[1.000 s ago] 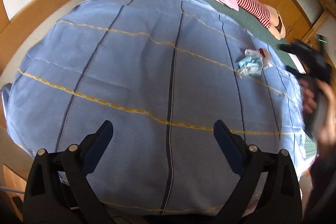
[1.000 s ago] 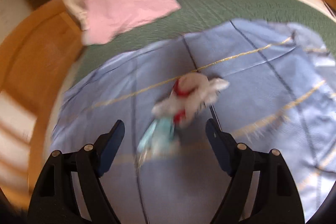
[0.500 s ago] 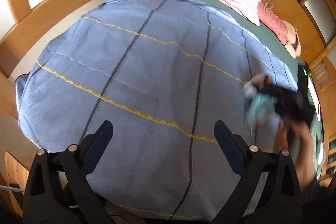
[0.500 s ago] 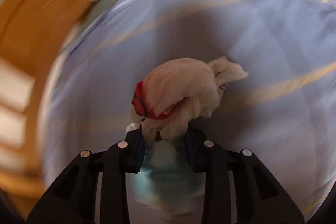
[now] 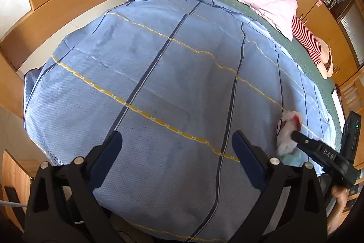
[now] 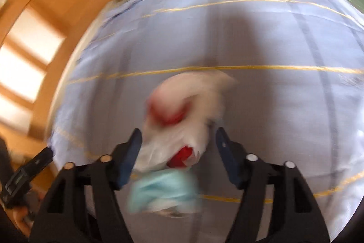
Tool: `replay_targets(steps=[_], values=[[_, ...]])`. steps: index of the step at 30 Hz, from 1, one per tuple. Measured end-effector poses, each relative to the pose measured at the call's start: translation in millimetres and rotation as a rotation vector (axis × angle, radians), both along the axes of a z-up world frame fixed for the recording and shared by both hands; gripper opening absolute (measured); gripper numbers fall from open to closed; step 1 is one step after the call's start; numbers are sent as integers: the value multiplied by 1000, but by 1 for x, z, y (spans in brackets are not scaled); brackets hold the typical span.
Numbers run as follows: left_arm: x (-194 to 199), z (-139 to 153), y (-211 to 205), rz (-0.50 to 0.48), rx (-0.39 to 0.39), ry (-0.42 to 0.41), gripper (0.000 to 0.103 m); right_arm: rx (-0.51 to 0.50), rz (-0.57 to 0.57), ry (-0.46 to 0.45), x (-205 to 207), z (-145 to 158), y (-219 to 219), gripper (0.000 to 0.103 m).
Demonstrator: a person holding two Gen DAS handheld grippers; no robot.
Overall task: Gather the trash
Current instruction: 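Grasp the white printed bag and blue mask with the right tool, set the mask near the left tool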
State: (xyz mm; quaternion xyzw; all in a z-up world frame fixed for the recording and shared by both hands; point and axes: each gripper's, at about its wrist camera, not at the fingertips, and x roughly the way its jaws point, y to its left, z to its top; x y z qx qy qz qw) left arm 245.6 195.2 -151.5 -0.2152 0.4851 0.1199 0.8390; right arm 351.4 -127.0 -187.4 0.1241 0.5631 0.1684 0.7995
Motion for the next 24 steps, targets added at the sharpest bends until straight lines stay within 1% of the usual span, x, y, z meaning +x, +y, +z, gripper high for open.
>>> replay_targets(steps=[1,2,4,5,7,8,9,11,13,15,16,18,20,21,22,24], values=[[0,0,-1,-3,-4,1,96,-5,-12,8,0,-1,-7,71],[0,0,-1,-5,-7,1,96,-37,-33,6,-3,-1,-15,74],[1,-1,-2,-8,-8,1,96,-164,-83,-16,-10,1,-22,75],[1,-1,-3,-9,-7,2,96,-253,-107,-37,-12,2,-26,75],[1,-2,-5,-16,-8,5,96,-407,-118,-70,-15,2,-27,75],[1,-2,-5,-18,-8,7,96,-462,-135,-86,-16,3,-28,75],[2,-3,-6,-19,-6,9,96,-458,-162,-110,-18,8,-29,75],[2,-4,-6,-19,-5,14,96,-354,-205,-166,-26,24,-35,75],[3,-5,-7,-21,-8,18,96,-272,-247,-235,-30,37,-34,75],[3,-6,-9,-28,-11,17,96,-237,-235,-275,-27,43,-23,75],[3,-6,-10,-32,-8,16,96,-236,-223,-284,-19,43,-11,75],[3,-6,-8,-33,-2,17,96,-245,-178,-323,-18,45,7,75],[2,-6,-5,-21,-8,18,96,-278,-102,-367,-17,46,31,75],[2,-7,-3,-14,-14,20,96,-293,-60,-371,-10,41,43,75],[1,-7,-2,-9,-19,23,96,-318,-7,-354,-10,37,53,75],[1,-7,-2,-9,-24,24,96,-377,66,-282,-3,20,64,73]])
